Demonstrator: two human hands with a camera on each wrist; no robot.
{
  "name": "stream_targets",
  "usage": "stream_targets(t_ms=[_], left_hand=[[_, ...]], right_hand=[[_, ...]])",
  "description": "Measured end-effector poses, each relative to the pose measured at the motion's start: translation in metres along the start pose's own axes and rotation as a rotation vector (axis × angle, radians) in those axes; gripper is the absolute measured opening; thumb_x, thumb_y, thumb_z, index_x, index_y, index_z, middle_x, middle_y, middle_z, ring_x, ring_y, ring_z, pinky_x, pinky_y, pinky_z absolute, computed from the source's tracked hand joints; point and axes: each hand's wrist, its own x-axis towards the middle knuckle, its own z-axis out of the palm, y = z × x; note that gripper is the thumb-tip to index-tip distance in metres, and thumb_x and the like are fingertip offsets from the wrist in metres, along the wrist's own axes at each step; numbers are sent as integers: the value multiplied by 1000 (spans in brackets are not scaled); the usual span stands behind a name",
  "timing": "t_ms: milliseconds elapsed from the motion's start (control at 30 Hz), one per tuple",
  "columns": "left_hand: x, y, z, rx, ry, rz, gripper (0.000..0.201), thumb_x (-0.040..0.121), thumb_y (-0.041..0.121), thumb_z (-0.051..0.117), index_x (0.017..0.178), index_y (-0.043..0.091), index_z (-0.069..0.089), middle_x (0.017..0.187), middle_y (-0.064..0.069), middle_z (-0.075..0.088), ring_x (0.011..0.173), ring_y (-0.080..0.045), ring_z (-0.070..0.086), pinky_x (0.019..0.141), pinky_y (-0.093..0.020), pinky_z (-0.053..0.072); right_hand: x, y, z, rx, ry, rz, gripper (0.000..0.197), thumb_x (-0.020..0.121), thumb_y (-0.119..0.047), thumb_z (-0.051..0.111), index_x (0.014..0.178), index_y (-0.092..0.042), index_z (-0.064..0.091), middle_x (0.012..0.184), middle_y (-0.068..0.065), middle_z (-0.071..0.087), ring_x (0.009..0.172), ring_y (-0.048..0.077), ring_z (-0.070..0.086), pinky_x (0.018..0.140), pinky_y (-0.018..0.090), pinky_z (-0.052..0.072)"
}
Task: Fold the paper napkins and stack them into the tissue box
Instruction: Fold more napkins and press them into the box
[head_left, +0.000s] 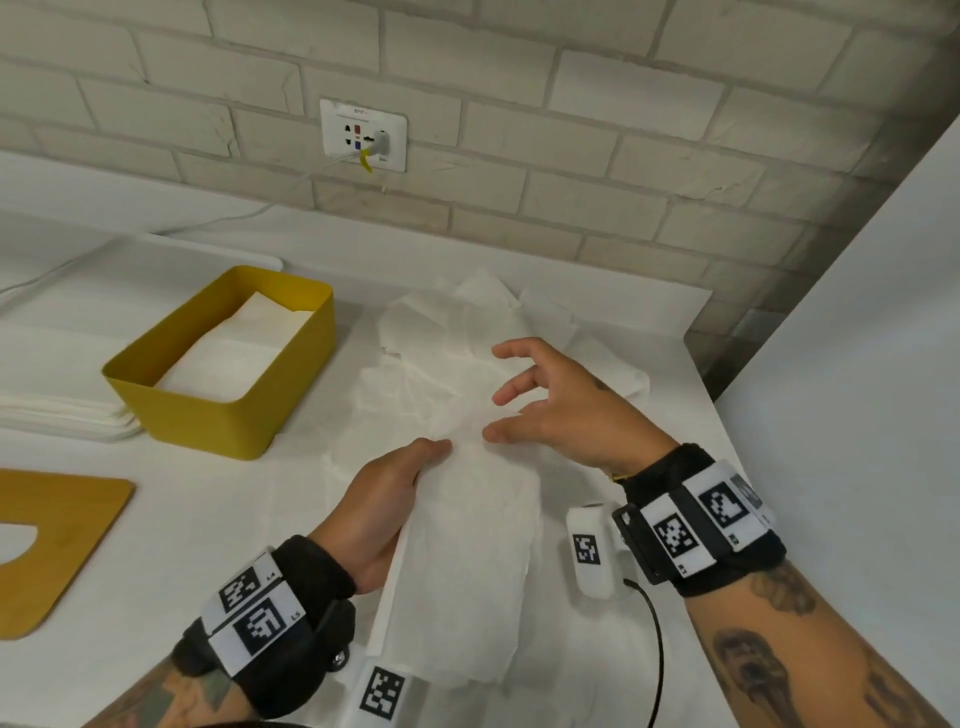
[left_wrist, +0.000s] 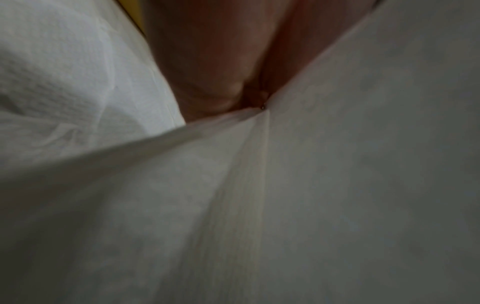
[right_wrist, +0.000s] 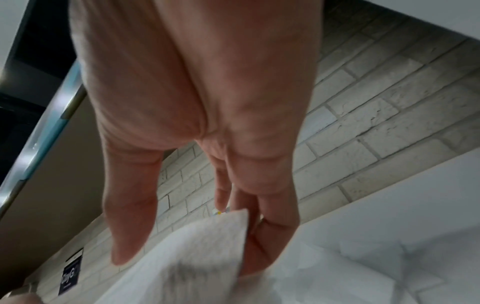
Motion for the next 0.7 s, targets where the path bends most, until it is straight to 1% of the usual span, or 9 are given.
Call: stream_targets(t_ms=[100, 167, 233, 267, 333, 400, 500, 567, 700], left_hand=[[2, 0, -1, -43, 28, 26, 35, 104, 29, 51, 127, 7, 65, 112, -15, 77, 93, -30, 76, 80, -42, 57], [2, 0, 1, -65, 36, 46, 36, 105, 31, 49, 127, 8, 65, 112, -13, 77, 94, -28, 77, 81, -41, 56], [2, -1, 3, -76, 35, 63, 39, 107, 36, 45, 128, 10, 64, 116, -12, 76, 101, -29, 75, 85, -42, 56], [3, -2, 4, -81, 34, 67, 41, 107, 38, 43, 129, 11, 63, 118, -12, 75, 105, -30, 74, 88, -43, 55], [5, -5, 4, -99, 50, 77, 45, 107, 41, 41, 132, 10, 62, 119, -13, 75, 108, -31, 73, 92, -45, 54], [7, -7, 4, -125, 87, 92, 47, 107, 43, 41, 131, 9, 63, 117, -13, 76, 105, -30, 74, 90, -45, 55], [10, -9, 3, -161, 127, 101, 49, 107, 46, 42, 128, 8, 65, 114, -14, 76, 101, -31, 75, 86, -45, 57], [12, -9, 2, -197, 156, 117, 50, 106, 48, 42, 127, 9, 65, 113, -14, 77, 101, -31, 75, 86, -45, 57], [14, -5, 1, -309, 169, 154, 52, 106, 51, 39, 133, 13, 62, 120, -13, 75, 109, -33, 72, 90, -47, 56]], right_hand=[[-8, 14, 3, 166, 62, 51, 75, 75, -25, 89, 136, -40, 47, 116, -3, 63, 106, 10, 64, 88, 25, 54], [-13, 22, 11, 357, 97, 94, 70, 75, -15, 88, 132, -35, 52, 113, 8, 65, 106, 20, 68, 88, 33, 60], [-18, 28, 23, 493, 127, 140, 64, 76, -12, 87, 129, -31, 54, 107, 17, 69, 101, 29, 72, 89, 41, 61], [-21, 31, 29, 532, 141, 150, 62, 78, -13, 86, 128, -30, 54, 104, 17, 72, 97, 28, 74, 86, 39, 62], [-29, 34, 41, 551, 189, 165, 54, 80, -18, 85, 124, -30, 55, 97, 10, 76, 82, 14, 74, 69, 22, 58], [-38, 36, 52, 523, 242, 177, 48, 82, -24, 84, 119, -35, 56, 90, 5, 77, 70, 4, 68, 61, 15, 48], [-49, 41, 66, 514, 283, 192, 45, 82, -32, 83, 118, -35, 55, 84, 1, 75, 69, 2, 65, 70, 24, 47], [-55, 46, 74, 500, 290, 231, 49, 78, -42, 84, 117, -36, 55, 90, -1, 75, 76, 5, 68, 72, 26, 49], [-61, 49, 82, 480, 206, 309, 60, 66, -61, 84, 113, -37, 55, 101, -3, 74, 93, 10, 72, 76, 30, 57]])
